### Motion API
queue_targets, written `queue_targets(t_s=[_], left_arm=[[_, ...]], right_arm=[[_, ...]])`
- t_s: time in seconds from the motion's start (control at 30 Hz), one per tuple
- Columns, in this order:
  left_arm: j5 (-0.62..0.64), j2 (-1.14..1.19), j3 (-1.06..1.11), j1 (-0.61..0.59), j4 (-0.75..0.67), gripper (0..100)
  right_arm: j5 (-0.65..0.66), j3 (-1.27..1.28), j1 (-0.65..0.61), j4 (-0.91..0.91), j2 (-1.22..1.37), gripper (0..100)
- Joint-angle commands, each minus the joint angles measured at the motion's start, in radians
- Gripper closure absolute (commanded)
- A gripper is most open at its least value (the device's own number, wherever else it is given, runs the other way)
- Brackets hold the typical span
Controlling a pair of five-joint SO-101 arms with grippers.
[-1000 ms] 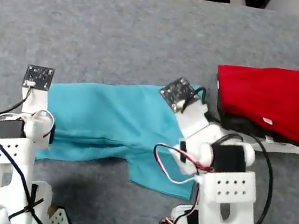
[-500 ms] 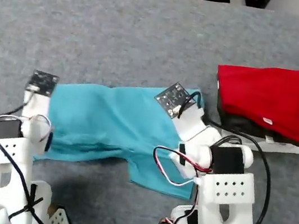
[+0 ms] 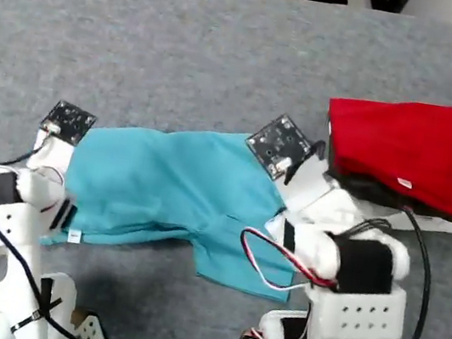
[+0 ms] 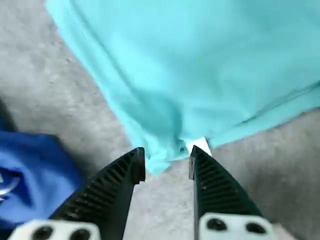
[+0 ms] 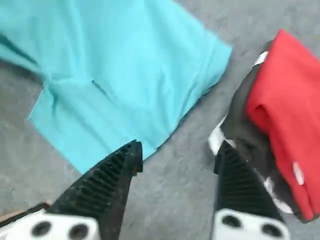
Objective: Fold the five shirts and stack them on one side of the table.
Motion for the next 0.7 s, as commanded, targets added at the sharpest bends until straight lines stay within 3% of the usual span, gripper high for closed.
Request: queue_targets(t_s=[0.0,0.13,0.33,0.43,0.67], left_arm=[[-0.1,-0.015,-0.198,-0.003,0.147,100],[0.021,-0.007,-0.304,0.011,0.114,98],[0.325,0.145,-0.157,0.078,-0.315,98],[0.431,0.3,-0.14,0.087,-0.414,98],[0.446,0.484,-0.138,0.081,-0.473,98]], right_arm=[[-0.068,-0.042,-0.002,-0.141,0.124,98.6],[-0.081,-0.07,-0.058,-0.226,0.406,97.5],[-0.161,-0.206,-0.216,-0.239,0.799,99.5],[-0.176,-0.272,-0.292,-0.199,0.918,99.5],[-0.173,-0.278,-0.328,-0.175,1.043,99.5]])
